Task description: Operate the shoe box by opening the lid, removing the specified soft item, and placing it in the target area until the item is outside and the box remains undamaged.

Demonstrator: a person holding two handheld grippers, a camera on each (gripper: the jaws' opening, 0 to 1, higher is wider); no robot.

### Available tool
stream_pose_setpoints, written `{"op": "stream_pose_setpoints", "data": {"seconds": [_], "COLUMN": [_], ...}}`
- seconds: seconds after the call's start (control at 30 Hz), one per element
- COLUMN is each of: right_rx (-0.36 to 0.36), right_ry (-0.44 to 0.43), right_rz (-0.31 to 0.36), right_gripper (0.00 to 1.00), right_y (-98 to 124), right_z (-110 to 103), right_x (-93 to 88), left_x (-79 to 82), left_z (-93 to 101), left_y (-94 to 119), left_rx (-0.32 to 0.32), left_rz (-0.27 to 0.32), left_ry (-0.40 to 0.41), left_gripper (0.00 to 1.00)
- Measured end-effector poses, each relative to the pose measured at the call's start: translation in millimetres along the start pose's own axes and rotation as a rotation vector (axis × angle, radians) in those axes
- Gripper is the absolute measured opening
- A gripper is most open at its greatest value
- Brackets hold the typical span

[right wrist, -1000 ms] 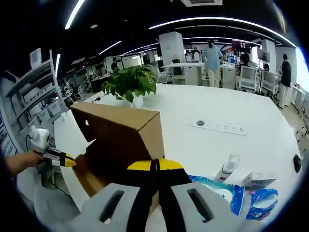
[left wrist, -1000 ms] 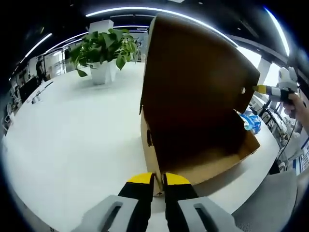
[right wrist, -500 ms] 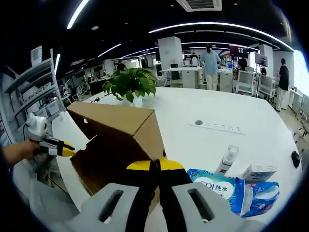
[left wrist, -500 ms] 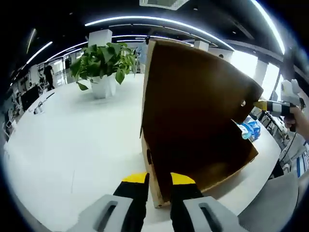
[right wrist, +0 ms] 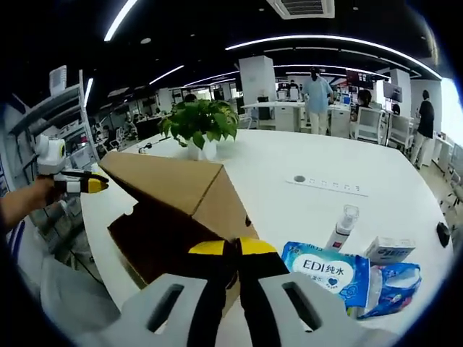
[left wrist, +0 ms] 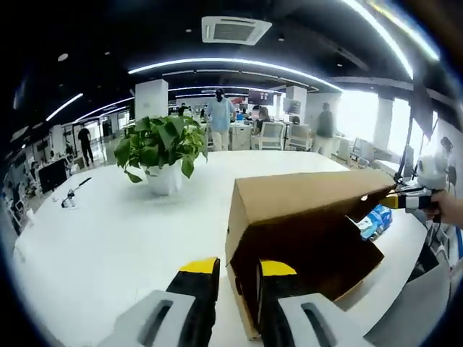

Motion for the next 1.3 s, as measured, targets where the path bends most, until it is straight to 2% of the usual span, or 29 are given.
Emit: {"op": "stream_pose_setpoints", "data": {"seconds": [0.2,0.4,0.63,0.73,0.8,1.3], "right_rx": [0.005,0.007,0.034,0.054,0.057,0.139], "right_ry": [0.029,0.060,0.123,0.163,0.219,0.315], "right_rz": [0.010,0.039,0.054,0.068,0.070,0.053], "right_gripper": [0.04,0.05,0.06,0.08,0.08,0.21], "right_y": [3.0,6.2,12.0,14.7,15.7,24.1], "right_z": [-2.8,-3.3,-6.6,-10.3,-11.7,-22.9], "right_x": [-7.6,-10.5,-16.9,-19.2,-23.0,-46.2], "left_x": [5.0,1.5,-5.5,-8.3,-10.9,-36.7], "left_z": [7.0,11.6,15.0,16.6,17.9,26.0], "left_y": [0.4,0.5,3.8,4.6,4.9,5.7], "left_rx": [-0.035,-0.053,-0.065,-0.073,-0.081,-0.124], "left_rz": [0.006,-0.007,-0.025,-0.032,-0.039,-0.122], "left_ry": [-0.059,-0.078,-0.083,-0.083,-0.079,-0.103], "left_gripper": [0.20,0.21,0.23,0.24,0.26,0.34]}}
Point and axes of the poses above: the point that each gripper's makers call its tool centre point, and the gripper's own axes: y roughly backward along the fingers, z roughly to its right, x roughly out of its top, the point moved 8 cm from there along y, roughly backward along the fingers, and after that the axes turned 12 degrees about -x, right-handed, at the moved point
